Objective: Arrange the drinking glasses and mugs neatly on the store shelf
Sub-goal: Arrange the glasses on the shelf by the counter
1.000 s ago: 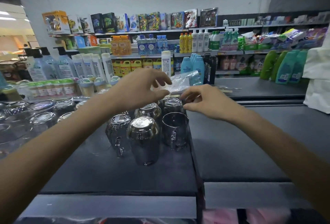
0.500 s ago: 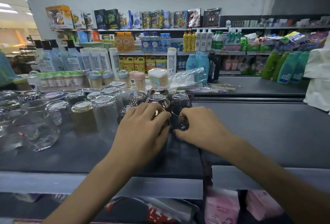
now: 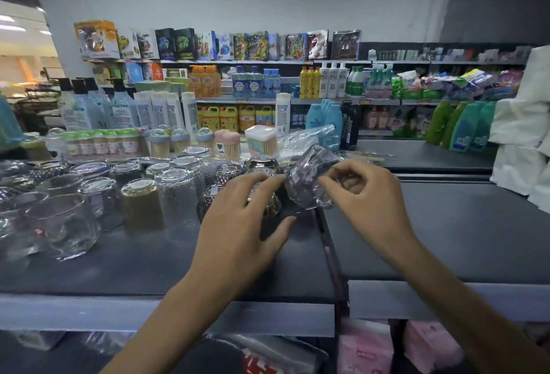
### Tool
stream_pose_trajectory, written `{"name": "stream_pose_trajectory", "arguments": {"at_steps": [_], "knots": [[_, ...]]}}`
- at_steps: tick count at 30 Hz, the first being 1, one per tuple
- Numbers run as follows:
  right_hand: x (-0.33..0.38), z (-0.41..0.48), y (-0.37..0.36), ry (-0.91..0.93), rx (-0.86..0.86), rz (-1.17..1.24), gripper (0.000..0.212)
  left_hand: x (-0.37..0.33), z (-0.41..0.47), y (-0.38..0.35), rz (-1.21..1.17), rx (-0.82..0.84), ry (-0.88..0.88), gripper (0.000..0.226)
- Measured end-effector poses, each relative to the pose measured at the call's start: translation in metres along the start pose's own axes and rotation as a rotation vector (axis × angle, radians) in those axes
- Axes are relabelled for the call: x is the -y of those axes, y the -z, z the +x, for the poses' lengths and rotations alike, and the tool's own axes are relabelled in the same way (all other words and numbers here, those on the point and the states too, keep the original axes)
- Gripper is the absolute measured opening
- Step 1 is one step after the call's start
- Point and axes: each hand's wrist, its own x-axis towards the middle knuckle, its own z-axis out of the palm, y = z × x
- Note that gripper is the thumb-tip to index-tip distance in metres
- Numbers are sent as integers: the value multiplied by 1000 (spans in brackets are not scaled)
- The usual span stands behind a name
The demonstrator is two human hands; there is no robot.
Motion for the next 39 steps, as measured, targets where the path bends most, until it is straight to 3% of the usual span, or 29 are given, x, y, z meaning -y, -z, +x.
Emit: {"name": "stream_pose_trajectory", "arguments": {"at_steps": [4, 9, 12, 16, 20, 24, 26, 32, 39], "knots": [[10, -4, 19, -173, 10, 481, 5, -15, 20, 8, -364, 16, 126, 79], [13, -5, 15, -447, 56, 992, 12, -27, 39, 6, -619, -6, 83, 84], [14, -8, 12, -509, 103, 1164, 15, -27, 45, 5, -634, -44, 69, 77], [12, -11, 11, -590, 156, 1252, 9, -23, 57, 10, -674, 40, 62, 75], [8, -10, 17, -536, 224, 1136, 12, -15, 71, 20, -557, 132, -27, 77], [1, -3, 27, -338, 58, 464, 27, -4, 98, 32, -345, 317, -159, 80], [-2, 3, 32, -221, 43, 315, 43, -1, 114, 35, -257, 421, -203, 83], [-8, 30, 29, 6, 510, 58, 104, 9, 165, 21, -232, 707, -168, 78], [-25, 49, 9, -55, 665, 9, 120, 28, 189, -8, -228, 871, -148, 83]]}}
